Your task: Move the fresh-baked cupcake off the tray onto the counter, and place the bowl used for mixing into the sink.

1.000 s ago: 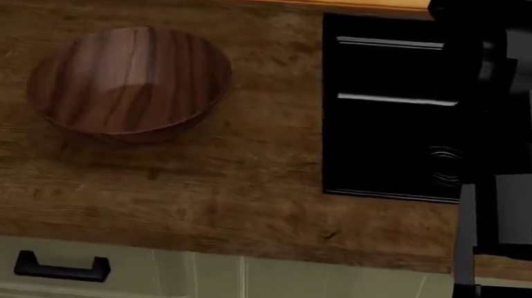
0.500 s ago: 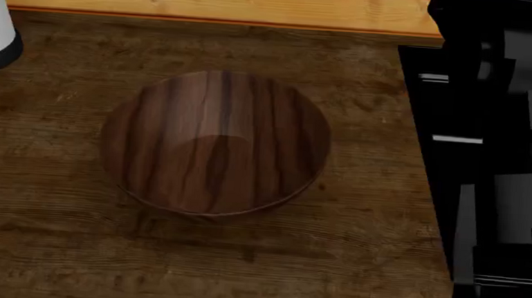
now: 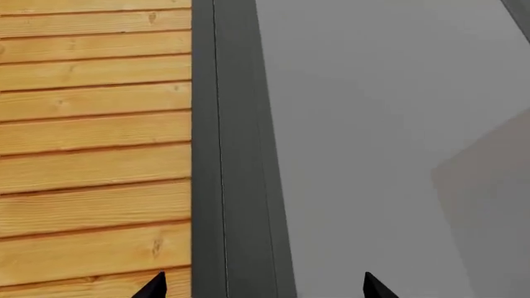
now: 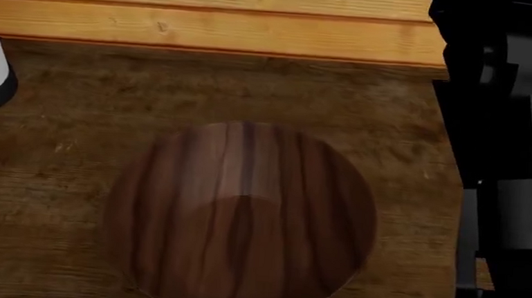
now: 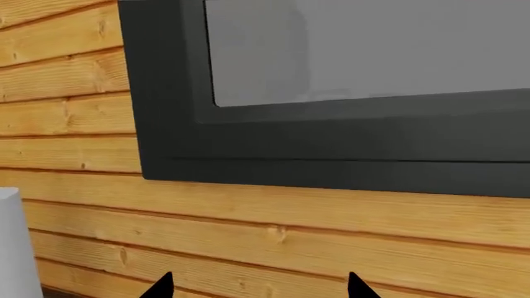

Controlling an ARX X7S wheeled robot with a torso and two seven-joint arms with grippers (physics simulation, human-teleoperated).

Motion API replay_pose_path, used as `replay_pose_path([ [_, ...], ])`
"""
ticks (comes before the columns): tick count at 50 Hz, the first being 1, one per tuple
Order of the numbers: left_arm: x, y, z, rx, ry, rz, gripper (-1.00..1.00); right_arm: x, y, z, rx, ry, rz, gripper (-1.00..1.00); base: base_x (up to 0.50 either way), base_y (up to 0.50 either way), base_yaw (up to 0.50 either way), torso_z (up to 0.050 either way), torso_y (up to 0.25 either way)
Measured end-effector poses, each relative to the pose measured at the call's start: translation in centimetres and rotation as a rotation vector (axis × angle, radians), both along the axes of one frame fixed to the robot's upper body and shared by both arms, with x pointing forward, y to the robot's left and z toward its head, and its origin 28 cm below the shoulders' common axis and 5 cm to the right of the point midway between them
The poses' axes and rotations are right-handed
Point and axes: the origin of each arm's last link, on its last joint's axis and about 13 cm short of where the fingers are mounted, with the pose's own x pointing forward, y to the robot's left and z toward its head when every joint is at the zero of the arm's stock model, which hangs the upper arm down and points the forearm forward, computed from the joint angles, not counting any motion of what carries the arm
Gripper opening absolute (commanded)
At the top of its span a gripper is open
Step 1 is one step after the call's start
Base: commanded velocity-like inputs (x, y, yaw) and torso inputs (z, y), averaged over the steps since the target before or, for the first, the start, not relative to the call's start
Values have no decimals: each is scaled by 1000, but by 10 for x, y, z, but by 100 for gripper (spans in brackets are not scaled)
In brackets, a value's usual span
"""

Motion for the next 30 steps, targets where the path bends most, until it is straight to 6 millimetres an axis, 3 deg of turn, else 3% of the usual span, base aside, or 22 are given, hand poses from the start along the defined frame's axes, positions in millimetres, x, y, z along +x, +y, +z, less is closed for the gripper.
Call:
replay_pose_path([
  [9,0,0,-1,-4,1,-2,100,0,0,2,-10,5,1,100,289,0,0,0,1],
  [30,-1,0,0,-5,-1,-4,100,-3,-3,5,-33,43,-20,100,6,0,0,0,0],
])
